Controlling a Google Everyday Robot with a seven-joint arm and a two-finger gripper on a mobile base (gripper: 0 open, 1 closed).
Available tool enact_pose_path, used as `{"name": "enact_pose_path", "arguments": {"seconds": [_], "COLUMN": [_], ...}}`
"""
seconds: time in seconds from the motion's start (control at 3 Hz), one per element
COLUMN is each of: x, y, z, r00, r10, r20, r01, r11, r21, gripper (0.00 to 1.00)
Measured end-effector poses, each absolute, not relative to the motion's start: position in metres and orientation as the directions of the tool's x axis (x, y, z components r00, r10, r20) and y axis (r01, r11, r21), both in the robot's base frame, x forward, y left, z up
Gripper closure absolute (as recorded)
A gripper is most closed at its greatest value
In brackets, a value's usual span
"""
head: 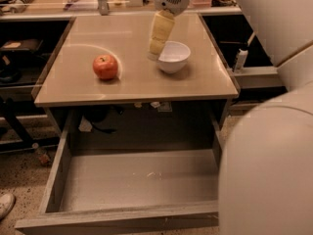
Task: Place apple into top drawer
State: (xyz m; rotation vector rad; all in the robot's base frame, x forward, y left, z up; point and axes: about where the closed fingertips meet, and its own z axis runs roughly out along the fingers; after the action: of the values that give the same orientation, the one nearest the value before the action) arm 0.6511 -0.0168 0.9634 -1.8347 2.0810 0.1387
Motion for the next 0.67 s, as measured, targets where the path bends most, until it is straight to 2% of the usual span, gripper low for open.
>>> {"name": "enact_pose_path", "arguments": {"seconds": [0.33, 0.67], "x": [0.669, 0.669], "y": [-0.012, 0.011], "z": [0.974, 0.957], "r00": [-0.086, -0.093], "r10": [-0.925, -0.915], "r20": [-0.37, -0.393], "r01": [-0.965, -0.972], "r11": [0.169, 0.169], "r21": [-0.199, -0.164], "gripper": [0.0, 0.0]}}
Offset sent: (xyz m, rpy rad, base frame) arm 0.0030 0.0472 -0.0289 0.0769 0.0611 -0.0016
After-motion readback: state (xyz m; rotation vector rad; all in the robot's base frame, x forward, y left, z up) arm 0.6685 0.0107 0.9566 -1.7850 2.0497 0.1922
